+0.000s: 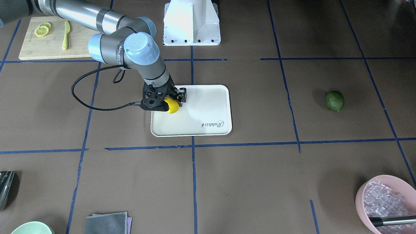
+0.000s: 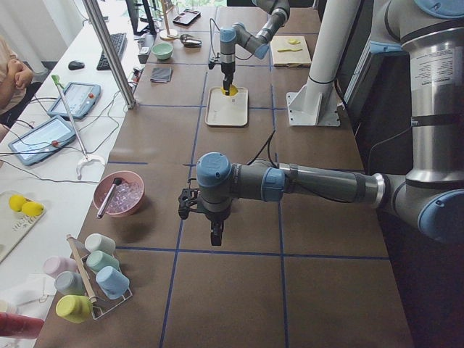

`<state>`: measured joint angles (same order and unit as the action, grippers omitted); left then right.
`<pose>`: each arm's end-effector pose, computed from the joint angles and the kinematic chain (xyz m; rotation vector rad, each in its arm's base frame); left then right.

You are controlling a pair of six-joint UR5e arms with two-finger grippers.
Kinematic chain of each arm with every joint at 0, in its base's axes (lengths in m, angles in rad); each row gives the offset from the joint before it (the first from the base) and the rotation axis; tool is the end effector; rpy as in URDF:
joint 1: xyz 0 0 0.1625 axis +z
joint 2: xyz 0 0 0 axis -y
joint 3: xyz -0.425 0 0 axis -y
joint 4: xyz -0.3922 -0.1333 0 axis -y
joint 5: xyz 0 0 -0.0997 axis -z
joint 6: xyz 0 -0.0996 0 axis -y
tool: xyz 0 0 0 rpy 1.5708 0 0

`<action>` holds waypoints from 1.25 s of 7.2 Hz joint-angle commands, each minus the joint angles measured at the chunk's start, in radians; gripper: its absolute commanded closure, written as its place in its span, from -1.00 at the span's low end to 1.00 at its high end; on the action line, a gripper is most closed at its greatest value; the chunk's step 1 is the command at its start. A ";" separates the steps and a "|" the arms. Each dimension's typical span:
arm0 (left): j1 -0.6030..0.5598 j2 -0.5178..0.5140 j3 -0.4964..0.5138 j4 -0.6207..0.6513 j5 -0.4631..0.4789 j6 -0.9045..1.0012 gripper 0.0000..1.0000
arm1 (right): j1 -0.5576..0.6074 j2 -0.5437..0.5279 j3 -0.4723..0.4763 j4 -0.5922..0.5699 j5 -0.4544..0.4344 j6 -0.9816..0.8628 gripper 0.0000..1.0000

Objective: Place all lemons on tray

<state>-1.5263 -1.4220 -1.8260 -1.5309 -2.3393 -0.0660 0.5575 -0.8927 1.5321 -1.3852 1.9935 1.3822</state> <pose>-0.0448 -0.4336 0.6060 0.0207 0.7705 0.0051 -0.5584 -0.4571 0.2478 -0.0748 -0.9016 0.1691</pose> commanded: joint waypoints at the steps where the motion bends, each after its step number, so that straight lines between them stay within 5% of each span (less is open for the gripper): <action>1: 0.002 0.000 0.007 -0.003 0.000 -0.002 -1.00 | -0.013 0.008 -0.018 -0.002 -0.018 -0.002 0.39; 2: 0.002 0.000 0.007 -0.006 0.000 -0.002 -1.00 | -0.019 0.006 -0.020 -0.002 -0.018 -0.003 0.01; 4: 0.002 0.000 0.007 -0.008 0.000 -0.002 -1.00 | -0.025 0.005 -0.020 -0.003 -0.019 -0.006 -0.13; 5: 0.002 0.000 0.007 -0.008 0.000 -0.002 -1.00 | -0.039 0.005 -0.021 -0.005 -0.044 -0.008 -0.58; 7: 0.005 0.000 0.007 -0.006 0.000 -0.002 -1.00 | -0.048 0.006 -0.020 -0.006 -0.067 -0.009 -0.99; 9: 0.006 0.000 0.008 -0.008 0.000 -0.002 -1.00 | -0.027 0.005 0.026 -0.006 -0.052 -0.011 -0.99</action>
<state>-1.5211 -1.4220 -1.8188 -1.5381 -2.3395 -0.0675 0.5165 -0.8872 1.5260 -1.3912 1.9333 1.3720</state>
